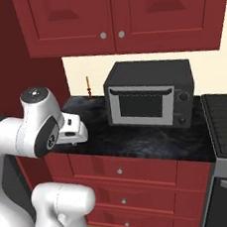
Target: Place the sponge inside the microwave to prepare for sanitizing.
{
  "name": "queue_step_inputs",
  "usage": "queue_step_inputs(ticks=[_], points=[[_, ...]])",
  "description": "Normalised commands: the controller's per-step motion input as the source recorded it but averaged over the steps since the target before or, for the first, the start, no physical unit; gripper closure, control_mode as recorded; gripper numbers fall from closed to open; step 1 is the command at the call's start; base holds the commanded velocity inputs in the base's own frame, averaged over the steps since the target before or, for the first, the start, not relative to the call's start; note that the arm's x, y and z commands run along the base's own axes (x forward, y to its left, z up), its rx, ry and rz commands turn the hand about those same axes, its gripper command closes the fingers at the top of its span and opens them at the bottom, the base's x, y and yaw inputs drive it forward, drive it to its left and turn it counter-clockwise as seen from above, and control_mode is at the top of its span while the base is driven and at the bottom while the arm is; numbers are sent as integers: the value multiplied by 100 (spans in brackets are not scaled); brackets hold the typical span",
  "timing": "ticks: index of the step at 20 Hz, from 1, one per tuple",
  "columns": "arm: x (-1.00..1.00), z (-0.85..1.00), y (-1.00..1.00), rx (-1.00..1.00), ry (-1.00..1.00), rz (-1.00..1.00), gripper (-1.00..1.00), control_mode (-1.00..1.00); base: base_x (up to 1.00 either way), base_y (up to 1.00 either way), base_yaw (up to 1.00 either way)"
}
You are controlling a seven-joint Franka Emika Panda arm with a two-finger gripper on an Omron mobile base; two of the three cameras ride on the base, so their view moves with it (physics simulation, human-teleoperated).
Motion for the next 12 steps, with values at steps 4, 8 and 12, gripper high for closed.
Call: queue_step_inputs(ticks=[4,8,12], points=[[0,0,0,0,0,0,-100,100,0,-1,0],[0,0,0,0,0,0,-100,100,0,0,0],[0,0,0,0,0,0,-100,-100,0,0,0]])
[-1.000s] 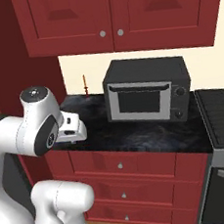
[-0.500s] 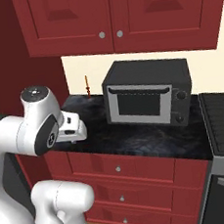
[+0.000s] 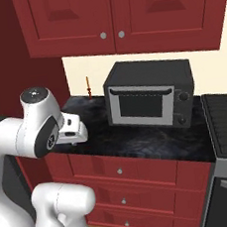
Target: Place the sponge inside the microwave to prepare for sanitizing.
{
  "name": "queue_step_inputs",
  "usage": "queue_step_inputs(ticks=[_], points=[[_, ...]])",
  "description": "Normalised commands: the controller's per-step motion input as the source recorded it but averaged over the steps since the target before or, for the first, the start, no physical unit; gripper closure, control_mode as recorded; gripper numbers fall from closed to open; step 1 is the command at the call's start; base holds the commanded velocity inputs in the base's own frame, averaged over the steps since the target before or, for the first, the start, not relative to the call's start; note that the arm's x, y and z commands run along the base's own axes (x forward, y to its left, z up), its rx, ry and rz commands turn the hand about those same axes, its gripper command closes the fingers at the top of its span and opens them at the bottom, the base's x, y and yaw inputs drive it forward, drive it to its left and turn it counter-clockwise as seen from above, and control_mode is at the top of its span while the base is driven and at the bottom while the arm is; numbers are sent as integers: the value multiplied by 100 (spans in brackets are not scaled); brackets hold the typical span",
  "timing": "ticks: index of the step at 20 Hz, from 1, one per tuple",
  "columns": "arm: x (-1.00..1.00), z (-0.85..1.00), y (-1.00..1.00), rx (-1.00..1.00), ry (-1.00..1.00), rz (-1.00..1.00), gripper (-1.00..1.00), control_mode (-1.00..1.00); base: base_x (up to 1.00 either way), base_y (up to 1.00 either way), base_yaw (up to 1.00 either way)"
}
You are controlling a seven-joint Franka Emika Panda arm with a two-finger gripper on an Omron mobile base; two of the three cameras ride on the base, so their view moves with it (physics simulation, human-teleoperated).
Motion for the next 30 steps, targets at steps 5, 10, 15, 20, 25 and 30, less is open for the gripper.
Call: queue_step_inputs(ticks=[5,10,15,20,25,30], points=[[15,0,23,0,-9,-14,-100,-100,0,0,0],[46,-1,50,0,-4,-33,-100,-100,0,0,0],[74,0,37,7,4,-32,-100,-100,0,0,0],[77,-4,18,30,22,-6,-100,-100,0,0,0],[74,-38,37,13,7,2,-100,-100,0,0,0],[48,-43,55,0,0,0,-100,-100,0,0,0]])
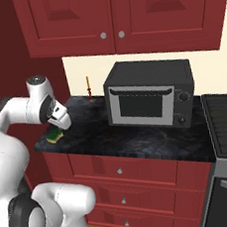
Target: Place the sponge inside the microwave to prepare for sanitizing.
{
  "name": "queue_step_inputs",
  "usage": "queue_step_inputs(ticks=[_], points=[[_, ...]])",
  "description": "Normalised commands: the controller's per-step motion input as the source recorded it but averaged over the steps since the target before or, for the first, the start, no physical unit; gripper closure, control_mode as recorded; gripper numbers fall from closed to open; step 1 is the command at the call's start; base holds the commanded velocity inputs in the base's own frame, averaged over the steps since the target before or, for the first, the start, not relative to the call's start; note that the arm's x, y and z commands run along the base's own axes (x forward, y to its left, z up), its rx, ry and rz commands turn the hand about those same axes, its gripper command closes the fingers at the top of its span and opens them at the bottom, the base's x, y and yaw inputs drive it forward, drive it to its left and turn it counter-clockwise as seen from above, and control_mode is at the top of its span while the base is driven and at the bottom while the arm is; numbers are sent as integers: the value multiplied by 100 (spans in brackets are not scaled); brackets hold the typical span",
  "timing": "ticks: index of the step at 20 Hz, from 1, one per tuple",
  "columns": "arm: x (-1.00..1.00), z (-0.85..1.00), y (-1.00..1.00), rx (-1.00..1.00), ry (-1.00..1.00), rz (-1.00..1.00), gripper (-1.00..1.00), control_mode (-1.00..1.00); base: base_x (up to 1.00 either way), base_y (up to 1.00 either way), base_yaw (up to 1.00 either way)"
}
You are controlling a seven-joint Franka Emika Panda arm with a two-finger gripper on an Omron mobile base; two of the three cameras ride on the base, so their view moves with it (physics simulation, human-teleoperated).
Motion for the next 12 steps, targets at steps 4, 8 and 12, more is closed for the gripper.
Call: queue_step_inputs(ticks=[4,8,12], points=[[48,-59,34,-2,-13,0,-100,-100,0,0,0],[40,-39,34,0,-1,0,-100,-100,0,0,0],[39,-39,40,-1,0,0,-100,-100,0,0,0]])
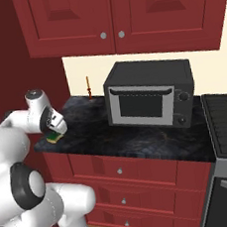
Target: Place the sponge inside the microwave to prepare for sanitizing.
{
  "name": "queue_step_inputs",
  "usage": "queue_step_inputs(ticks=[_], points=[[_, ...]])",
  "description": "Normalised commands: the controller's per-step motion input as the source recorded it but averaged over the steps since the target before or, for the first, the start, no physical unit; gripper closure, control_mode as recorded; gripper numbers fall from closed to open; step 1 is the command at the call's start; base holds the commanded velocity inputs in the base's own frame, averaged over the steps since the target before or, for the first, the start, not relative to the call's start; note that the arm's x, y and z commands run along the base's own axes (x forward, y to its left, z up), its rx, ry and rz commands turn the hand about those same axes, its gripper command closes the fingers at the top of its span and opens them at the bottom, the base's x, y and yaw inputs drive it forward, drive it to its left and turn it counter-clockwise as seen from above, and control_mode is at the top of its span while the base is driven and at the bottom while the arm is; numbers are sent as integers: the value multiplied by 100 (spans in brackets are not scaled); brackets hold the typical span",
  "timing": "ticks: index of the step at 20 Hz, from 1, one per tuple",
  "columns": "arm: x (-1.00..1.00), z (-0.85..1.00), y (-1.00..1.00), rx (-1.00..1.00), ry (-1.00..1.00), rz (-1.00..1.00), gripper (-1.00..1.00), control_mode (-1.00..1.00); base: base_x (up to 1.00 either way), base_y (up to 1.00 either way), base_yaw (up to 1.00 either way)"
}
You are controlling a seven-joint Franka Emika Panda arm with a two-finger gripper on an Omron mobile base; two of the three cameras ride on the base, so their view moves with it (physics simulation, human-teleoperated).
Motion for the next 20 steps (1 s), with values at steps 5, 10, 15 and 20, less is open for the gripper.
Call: queue_step_inputs(ticks=[5,10,15,20], points=[[38,-25,34,-3,0,0,-100,-100,0,0,0],[45,-16,17,0,0,-1,-100,-100,0,0,0],[32,-30,20,0,1,-1,-100,-100,0,0,0],[15,-40,17,0,3,-1,-100,-100,0,0,0]])
